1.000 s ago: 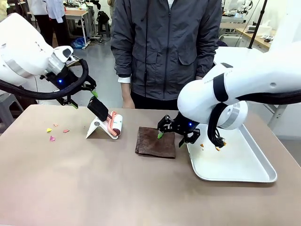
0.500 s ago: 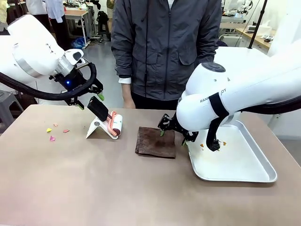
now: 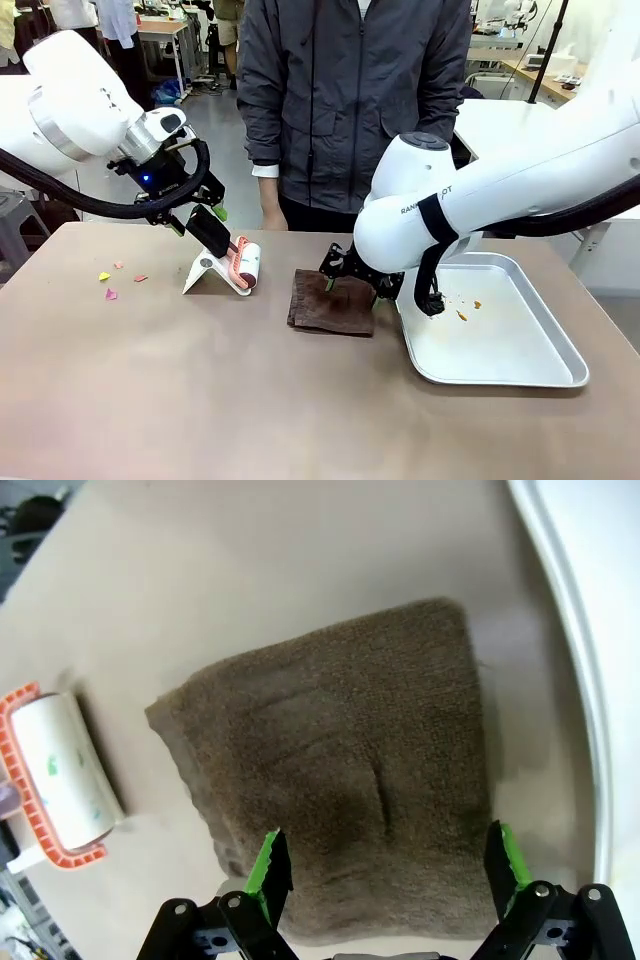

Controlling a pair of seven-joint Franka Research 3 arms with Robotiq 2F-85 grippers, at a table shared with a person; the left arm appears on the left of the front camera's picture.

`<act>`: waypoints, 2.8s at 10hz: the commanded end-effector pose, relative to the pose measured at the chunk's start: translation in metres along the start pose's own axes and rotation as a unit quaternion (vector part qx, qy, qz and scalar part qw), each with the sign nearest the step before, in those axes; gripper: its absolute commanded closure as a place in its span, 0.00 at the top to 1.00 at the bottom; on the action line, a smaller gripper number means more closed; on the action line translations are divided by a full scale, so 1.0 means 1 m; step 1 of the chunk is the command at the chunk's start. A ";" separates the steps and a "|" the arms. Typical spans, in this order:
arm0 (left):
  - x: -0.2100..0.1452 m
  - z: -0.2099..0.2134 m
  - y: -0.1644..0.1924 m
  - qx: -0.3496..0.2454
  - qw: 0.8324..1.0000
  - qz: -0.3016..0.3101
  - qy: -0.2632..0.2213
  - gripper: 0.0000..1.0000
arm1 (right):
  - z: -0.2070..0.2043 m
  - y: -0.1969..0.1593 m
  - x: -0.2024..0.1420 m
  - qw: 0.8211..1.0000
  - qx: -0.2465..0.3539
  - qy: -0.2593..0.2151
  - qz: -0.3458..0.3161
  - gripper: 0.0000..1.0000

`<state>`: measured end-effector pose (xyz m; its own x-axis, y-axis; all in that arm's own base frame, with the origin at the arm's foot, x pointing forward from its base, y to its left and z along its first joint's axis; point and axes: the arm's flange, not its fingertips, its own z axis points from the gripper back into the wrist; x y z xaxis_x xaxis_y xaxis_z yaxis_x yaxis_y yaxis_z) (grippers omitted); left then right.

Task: Clean the surface of the table.
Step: Hold the Lint Roller with your left hand and the towel with your right hand.

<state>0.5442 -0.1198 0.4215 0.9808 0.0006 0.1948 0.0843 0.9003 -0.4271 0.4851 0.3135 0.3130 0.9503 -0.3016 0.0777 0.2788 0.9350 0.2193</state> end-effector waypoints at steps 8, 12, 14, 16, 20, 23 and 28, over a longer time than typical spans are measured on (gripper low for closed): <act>0.004 -0.004 0.001 -0.033 0.998 -0.046 0.012 1.00 | -0.017 0.008 0.008 0.994 -0.043 -0.022 0.101 1.00; 0.002 -0.003 0.000 -0.033 0.998 -0.049 0.016 0.34 | -0.018 0.007 0.008 0.995 -0.026 -0.021 0.099 0.40; 0.001 -0.004 0.001 -0.031 0.999 -0.043 0.010 0.00 | -0.019 0.007 0.008 0.994 -0.019 -0.017 0.102 0.35; 0.000 -0.002 0.001 -0.041 0.999 -0.035 -0.001 0.12 | -0.019 0.008 0.008 0.994 -0.017 -0.011 0.107 0.00; -0.002 0.000 -0.001 -0.050 0.998 -0.032 -0.011 0.00 | -0.022 0.008 0.007 0.994 -0.018 -0.001 0.108 0.00; -0.005 0.003 -0.002 -0.057 0.998 -0.034 -0.015 0.00 | -0.021 0.009 0.007 0.994 -0.018 -0.003 0.108 0.00; -0.042 0.030 0.000 -0.125 0.990 -0.058 -0.035 0.00 | 0.012 -0.028 0.015 0.988 0.139 0.036 0.061 0.00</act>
<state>0.5168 -0.1191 0.4408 0.9573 -0.0462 0.2855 0.2046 0.8057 -0.5558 0.5008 0.3093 0.3091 0.9809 -0.1733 0.0882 0.1357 0.9351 0.3274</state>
